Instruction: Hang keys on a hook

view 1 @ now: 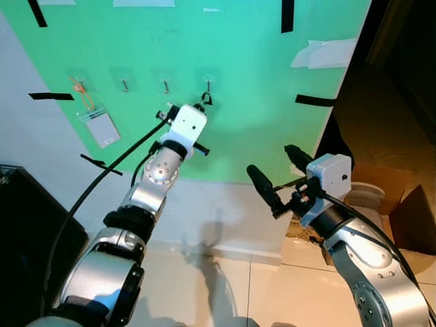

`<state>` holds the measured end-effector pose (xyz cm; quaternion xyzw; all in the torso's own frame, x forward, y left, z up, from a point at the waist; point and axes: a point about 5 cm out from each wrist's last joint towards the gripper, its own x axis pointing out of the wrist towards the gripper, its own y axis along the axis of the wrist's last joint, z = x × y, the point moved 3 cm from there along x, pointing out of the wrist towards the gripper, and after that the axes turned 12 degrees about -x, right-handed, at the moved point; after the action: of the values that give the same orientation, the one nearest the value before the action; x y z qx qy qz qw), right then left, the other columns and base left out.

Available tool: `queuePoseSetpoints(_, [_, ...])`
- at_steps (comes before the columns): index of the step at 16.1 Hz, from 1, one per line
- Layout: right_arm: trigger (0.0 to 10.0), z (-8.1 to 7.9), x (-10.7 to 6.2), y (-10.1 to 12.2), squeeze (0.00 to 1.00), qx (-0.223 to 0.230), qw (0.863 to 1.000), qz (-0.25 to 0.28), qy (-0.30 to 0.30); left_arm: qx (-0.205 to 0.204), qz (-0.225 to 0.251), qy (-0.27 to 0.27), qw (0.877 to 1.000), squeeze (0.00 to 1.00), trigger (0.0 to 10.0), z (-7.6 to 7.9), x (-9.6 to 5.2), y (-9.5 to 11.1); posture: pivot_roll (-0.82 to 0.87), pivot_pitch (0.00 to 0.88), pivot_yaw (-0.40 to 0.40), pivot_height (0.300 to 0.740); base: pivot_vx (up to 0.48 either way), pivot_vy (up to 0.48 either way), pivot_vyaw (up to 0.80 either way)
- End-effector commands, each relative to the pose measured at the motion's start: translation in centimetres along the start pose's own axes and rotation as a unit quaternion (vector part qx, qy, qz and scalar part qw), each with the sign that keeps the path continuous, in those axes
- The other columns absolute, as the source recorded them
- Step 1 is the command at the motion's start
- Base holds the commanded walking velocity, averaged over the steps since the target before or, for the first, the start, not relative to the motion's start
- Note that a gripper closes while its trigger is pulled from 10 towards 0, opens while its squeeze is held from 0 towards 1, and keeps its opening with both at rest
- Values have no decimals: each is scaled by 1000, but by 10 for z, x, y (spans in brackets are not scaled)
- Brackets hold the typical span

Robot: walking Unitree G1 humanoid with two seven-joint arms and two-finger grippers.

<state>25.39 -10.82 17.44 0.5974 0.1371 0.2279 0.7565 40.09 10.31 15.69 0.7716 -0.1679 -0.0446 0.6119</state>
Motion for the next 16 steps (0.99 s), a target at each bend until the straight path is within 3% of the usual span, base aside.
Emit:
queuePoseSetpoints(1, [10000, -2, -1, 5, 0, -6, 1000, 12, 4, 0, -9, 13, 1000, 0, 10000, -6, -2, -3, -258, 0, 95, 740, 0, 0, 0])
queuePoseSetpoints(10, [10000, -2, 1, 4, 0, -13, 1000, 9, 10, -25, -7, 6, 1000, 0, 10000, -6, 2, 1, -258, 0, 92, 740, 0, 0, 0])
queuePoseSetpoints(11, [10000, -2, 2, 4, 0, -14, 1000, 7, 9, -28, -3, -4, 1000, 867, 10000, -5, 2, 3, -254, 0, 91, 740, 0, 0, 0])
queuePoseSetpoints(12, [10000, -1, 2, 4, 0, -15, 1000, 6, 9, -35, -1, -9, 999, 1000, 10000, -4, 2, 4, -252, 0, 89, 740, 0, 0, 0])
queuePoseSetpoints(16, [10000, 0, 6, 0, 0, -14, 1000, -3, 4, -39, 0, -27, 999, 1000, 10000, -7, -1, 4, -222, 0, 75, 740, 0, 0, 0])
